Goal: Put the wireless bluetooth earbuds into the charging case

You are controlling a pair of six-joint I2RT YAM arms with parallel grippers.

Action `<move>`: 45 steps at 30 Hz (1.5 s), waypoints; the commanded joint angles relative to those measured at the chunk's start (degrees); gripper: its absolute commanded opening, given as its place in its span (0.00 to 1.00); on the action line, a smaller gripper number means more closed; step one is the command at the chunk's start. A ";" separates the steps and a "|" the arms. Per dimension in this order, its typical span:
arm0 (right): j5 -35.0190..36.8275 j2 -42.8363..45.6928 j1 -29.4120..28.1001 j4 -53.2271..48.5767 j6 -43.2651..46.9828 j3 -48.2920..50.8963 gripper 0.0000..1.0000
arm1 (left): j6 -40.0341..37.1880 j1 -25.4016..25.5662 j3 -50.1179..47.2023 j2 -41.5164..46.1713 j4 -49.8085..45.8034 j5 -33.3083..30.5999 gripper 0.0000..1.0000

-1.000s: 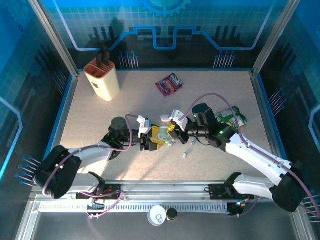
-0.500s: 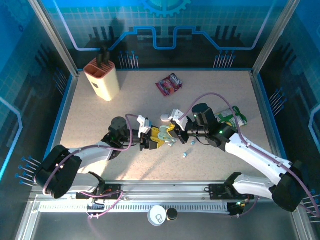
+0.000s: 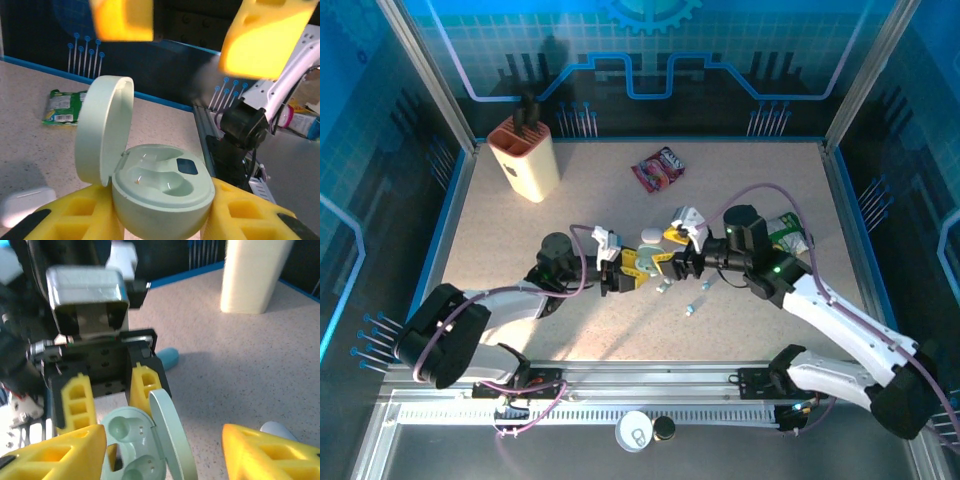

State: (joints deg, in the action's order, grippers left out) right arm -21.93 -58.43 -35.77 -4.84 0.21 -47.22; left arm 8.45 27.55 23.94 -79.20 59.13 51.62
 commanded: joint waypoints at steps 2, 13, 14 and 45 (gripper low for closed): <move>-0.76 4.54 6.49 10.26 -10.66 5.69 0.66 | 2.87 -1.48 -1.77 -1.19 8.29 -1.74 0.36; 10.81 -5.55 11.09 -4.63 -21.54 5.13 0.62 | 4.38 -4.20 -4.41 -0.03 14.00 -6.79 0.36; 12.08 -7.16 10.14 -5.46 -21.85 4.88 0.62 | 4.53 -4.50 -4.62 -0.11 14.57 -7.37 0.36; 56.37 -48.46 -17.49 -28.70 -15.41 -21.22 0.54 | 8.15 -22.98 -8.36 4.65 17.48 -9.60 0.38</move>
State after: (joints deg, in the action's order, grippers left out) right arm 31.81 -105.51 -52.58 -30.55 -15.22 -66.54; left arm 16.40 5.23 16.38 -74.50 74.28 42.19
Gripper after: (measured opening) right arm 0.546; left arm 0.377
